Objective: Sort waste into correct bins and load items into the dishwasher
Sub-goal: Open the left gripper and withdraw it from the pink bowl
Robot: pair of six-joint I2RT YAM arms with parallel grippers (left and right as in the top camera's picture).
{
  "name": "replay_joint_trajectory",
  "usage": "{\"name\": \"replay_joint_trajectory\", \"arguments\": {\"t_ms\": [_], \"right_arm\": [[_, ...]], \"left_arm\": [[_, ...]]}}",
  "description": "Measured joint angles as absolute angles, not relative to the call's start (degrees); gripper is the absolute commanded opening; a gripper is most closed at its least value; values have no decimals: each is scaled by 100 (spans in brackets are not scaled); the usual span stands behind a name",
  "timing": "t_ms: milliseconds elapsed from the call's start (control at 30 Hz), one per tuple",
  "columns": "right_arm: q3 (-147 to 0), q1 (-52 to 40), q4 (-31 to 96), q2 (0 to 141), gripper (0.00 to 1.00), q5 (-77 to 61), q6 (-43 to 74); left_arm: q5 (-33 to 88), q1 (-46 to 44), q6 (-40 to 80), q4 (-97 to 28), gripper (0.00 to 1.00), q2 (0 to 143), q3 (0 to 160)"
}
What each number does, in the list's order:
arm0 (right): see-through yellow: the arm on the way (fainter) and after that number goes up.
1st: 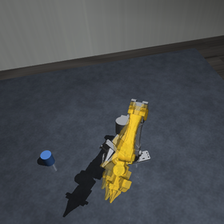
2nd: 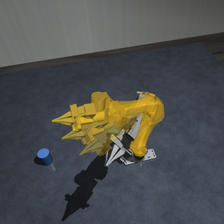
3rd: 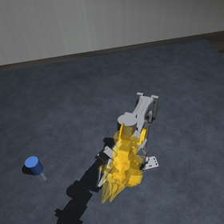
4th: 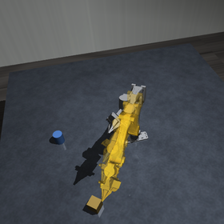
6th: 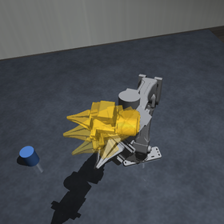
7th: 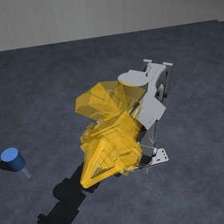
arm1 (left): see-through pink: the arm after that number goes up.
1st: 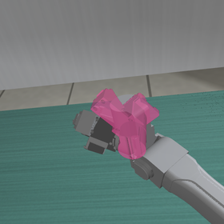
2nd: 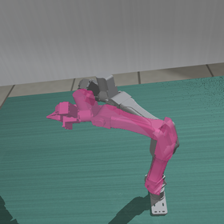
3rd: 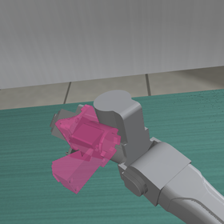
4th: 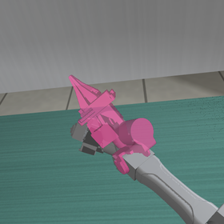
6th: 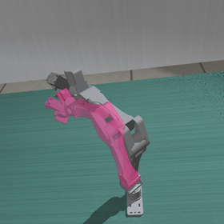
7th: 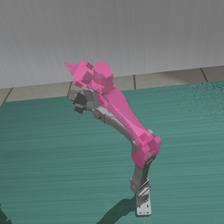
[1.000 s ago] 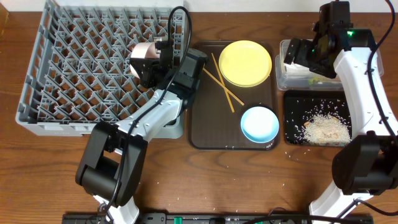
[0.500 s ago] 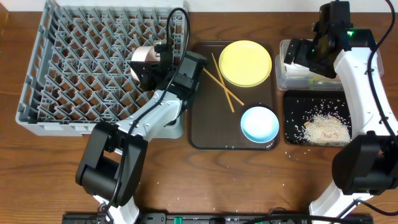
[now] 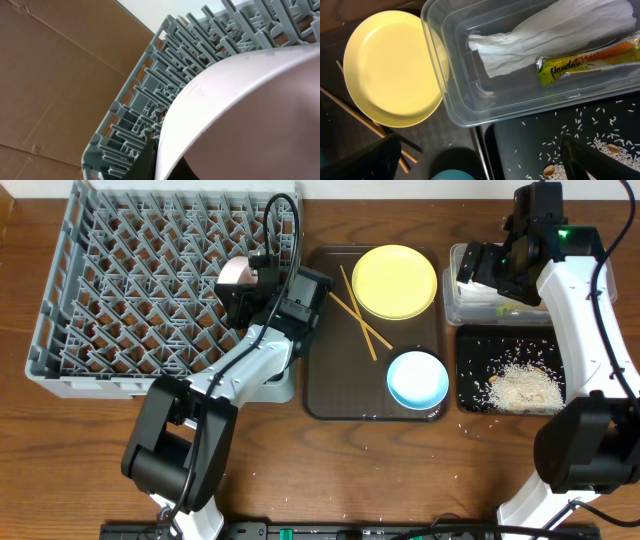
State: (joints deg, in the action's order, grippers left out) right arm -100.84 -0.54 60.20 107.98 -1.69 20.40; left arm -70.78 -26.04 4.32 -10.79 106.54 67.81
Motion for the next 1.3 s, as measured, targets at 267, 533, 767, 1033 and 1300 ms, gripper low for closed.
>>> {"name": "replay_joint_trajectory", "arguments": {"t_ms": [267,533,767,1033,1300], "right_arm": [[-10084,-54,6020,10798,99,-169,2040],[-10084,-54,6020,10798,99,-167,2040],[-10084,-54,6020,10798,99,-169,2040],[-10084,-54,6020,10798,99,-167,2040],[-10084,-54,6020,10798,99,-167,2040]], "left_arm": [[-7057,-2735,421,-1160,8,10654,6779],[-7155,-2869,279,-1251,9,10654,6777],[-7249,-3061,198,-1350,41,10654,6755],[-7231,-3470,150,-1372,46,10654,6731],[-6309,-3710,228,-1581,55,10654,6724]]}}
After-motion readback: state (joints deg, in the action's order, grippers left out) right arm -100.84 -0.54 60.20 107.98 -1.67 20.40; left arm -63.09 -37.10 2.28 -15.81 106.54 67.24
